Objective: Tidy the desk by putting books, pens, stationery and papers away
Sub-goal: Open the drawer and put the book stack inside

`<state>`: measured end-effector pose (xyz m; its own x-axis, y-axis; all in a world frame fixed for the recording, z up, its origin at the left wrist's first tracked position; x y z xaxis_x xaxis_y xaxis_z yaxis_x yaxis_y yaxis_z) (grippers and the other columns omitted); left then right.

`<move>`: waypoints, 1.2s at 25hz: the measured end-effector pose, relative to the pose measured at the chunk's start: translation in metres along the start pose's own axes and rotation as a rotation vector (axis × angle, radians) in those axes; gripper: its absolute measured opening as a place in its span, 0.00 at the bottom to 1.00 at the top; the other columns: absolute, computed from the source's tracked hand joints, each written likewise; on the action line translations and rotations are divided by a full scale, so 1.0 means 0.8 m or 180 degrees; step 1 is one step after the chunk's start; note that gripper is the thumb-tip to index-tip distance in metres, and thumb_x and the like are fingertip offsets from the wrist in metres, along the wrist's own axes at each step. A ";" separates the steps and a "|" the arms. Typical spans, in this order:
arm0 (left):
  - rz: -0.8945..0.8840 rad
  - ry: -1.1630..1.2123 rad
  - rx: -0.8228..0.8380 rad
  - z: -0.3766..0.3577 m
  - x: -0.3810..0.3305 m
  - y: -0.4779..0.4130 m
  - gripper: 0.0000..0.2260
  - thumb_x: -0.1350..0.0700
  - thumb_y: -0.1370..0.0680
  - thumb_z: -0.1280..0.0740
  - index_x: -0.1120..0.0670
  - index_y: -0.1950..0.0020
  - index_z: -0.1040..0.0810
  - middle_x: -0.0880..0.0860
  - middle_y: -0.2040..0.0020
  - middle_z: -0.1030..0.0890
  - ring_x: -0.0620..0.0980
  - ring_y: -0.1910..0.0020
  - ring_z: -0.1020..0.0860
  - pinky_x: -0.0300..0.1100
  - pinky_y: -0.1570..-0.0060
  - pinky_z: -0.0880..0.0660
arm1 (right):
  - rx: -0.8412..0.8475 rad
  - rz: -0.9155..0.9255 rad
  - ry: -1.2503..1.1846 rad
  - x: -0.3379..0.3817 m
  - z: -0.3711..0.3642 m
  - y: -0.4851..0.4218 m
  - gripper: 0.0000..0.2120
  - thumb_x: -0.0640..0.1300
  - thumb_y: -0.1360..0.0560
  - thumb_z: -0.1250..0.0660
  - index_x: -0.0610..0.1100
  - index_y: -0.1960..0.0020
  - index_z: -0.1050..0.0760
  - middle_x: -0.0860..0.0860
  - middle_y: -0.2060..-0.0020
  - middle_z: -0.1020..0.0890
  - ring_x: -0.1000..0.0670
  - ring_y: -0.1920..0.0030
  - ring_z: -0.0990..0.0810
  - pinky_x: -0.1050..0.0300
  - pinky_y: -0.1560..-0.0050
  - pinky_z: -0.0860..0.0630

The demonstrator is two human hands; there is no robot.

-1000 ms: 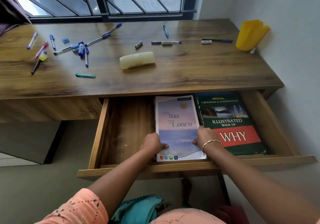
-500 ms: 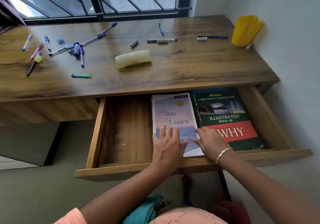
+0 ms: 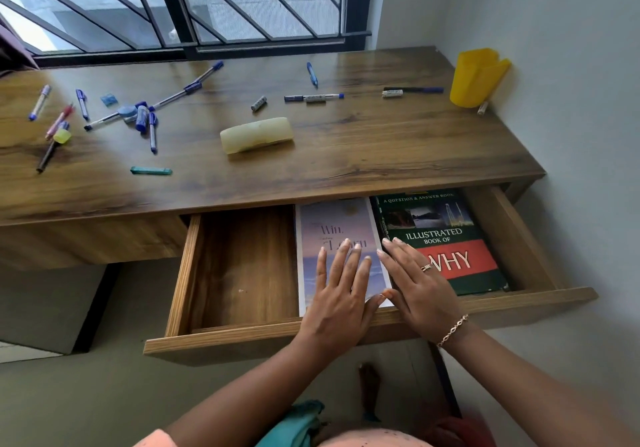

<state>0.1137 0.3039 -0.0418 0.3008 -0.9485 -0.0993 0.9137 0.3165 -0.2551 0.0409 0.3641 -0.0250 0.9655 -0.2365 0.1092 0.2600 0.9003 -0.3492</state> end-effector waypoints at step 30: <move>0.0012 -0.0448 -0.0330 -0.031 0.130 -0.204 0.29 0.35 0.26 0.49 0.57 0.45 0.23 0.58 0.45 0.18 0.55 0.46 0.19 0.56 0.50 0.23 | -0.0783 0.0854 0.0645 -0.077 -0.071 -0.200 0.20 0.48 0.23 0.48 0.38 0.39 0.28 0.43 0.45 0.18 0.44 0.44 0.19 0.48 0.41 0.28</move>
<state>-0.0111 0.1539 -0.0342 0.3461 -0.9376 0.0335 0.8816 0.3128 -0.3534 -0.0595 0.2140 -0.0285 0.9767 -0.0946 -0.1926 -0.0289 0.8314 -0.5549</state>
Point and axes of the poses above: each hand's wrist, its own y-axis away from the middle knuckle, its own z-axis out of the back of the hand, x = y × z, the point moved 9 cm from there along -y, towards the middle knuckle
